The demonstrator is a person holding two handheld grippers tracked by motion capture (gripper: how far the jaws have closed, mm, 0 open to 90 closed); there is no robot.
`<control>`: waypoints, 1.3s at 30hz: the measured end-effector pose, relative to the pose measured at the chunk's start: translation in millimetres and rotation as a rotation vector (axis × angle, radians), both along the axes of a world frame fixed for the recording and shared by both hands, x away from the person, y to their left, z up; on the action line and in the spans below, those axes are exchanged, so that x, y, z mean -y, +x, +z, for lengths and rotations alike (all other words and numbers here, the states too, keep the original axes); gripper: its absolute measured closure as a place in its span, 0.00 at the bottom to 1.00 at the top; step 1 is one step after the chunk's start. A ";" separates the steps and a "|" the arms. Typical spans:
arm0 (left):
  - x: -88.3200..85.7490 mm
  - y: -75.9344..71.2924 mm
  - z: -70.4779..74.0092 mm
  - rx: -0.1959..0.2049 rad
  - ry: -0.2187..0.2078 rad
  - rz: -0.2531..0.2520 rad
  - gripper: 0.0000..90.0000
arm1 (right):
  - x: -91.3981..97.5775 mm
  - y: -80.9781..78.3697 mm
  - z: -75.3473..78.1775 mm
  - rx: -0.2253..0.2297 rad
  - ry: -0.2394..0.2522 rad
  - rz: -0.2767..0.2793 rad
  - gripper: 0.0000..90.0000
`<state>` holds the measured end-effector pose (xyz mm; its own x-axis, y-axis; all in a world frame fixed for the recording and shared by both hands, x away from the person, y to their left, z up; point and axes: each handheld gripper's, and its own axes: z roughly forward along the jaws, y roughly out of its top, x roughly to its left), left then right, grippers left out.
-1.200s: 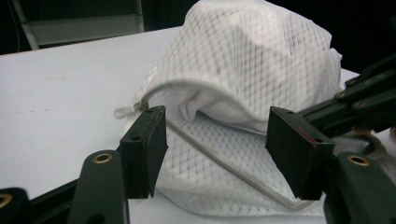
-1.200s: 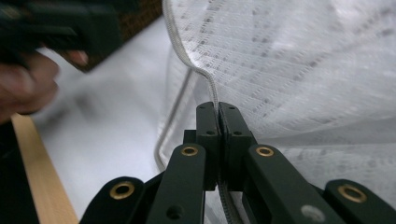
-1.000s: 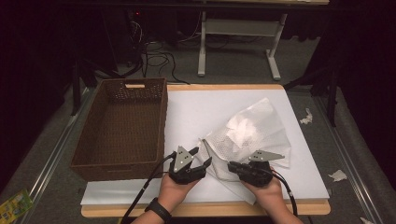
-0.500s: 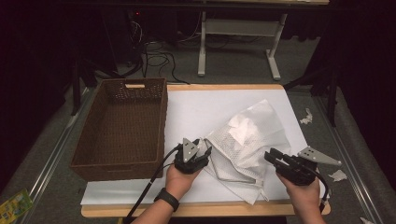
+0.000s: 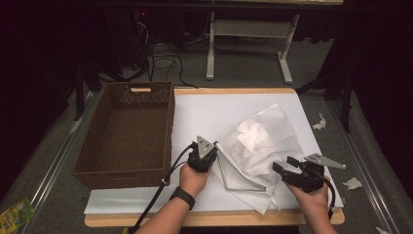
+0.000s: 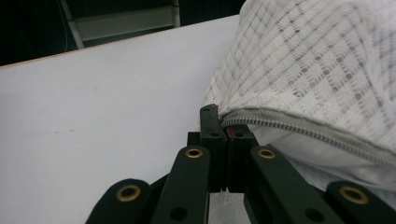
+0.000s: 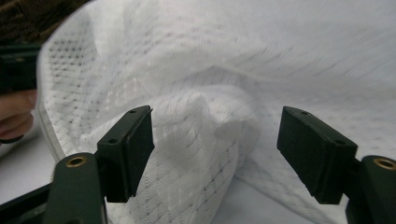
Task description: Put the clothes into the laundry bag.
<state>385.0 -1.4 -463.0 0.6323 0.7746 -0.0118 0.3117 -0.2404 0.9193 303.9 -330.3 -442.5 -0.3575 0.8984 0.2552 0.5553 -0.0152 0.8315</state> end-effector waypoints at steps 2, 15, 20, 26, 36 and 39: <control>-4.5 -7.2 2.3 0.002 0.013 -0.018 0.99 | -4.7 3.6 -5.7 -0.033 -0.009 0.010 0.32; -30.1 -60.0 -3.8 -0.009 0.043 -0.094 0.98 | -35.9 59.7 -11.6 0.007 -0.156 -0.023 0.98; -18.4 -65.2 -9.5 0.000 0.058 -0.124 0.97 | -34.3 101.3 -9.3 0.025 -0.167 -0.065 0.98; -21.3 -60.3 -8.0 0.021 0.051 -0.098 0.94 | -33.0 120.7 -8.7 0.026 -0.190 -0.063 0.86; -26.0 -58.1 -7.5 0.006 0.008 -0.074 0.46 | -6.2 64.8 12.5 0.114 -0.151 -0.037 0.54; -27.1 -60.5 -5.9 -0.012 -0.002 -0.102 0.33 | -1.9 49.6 13.3 0.128 -0.113 -0.002 0.47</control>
<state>324.4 25.7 -468.9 0.7080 0.7059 -0.0212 0.2969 -0.2702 0.9159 353.5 -328.4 -429.2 -0.3785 0.9196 0.1050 0.4447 0.0812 0.8920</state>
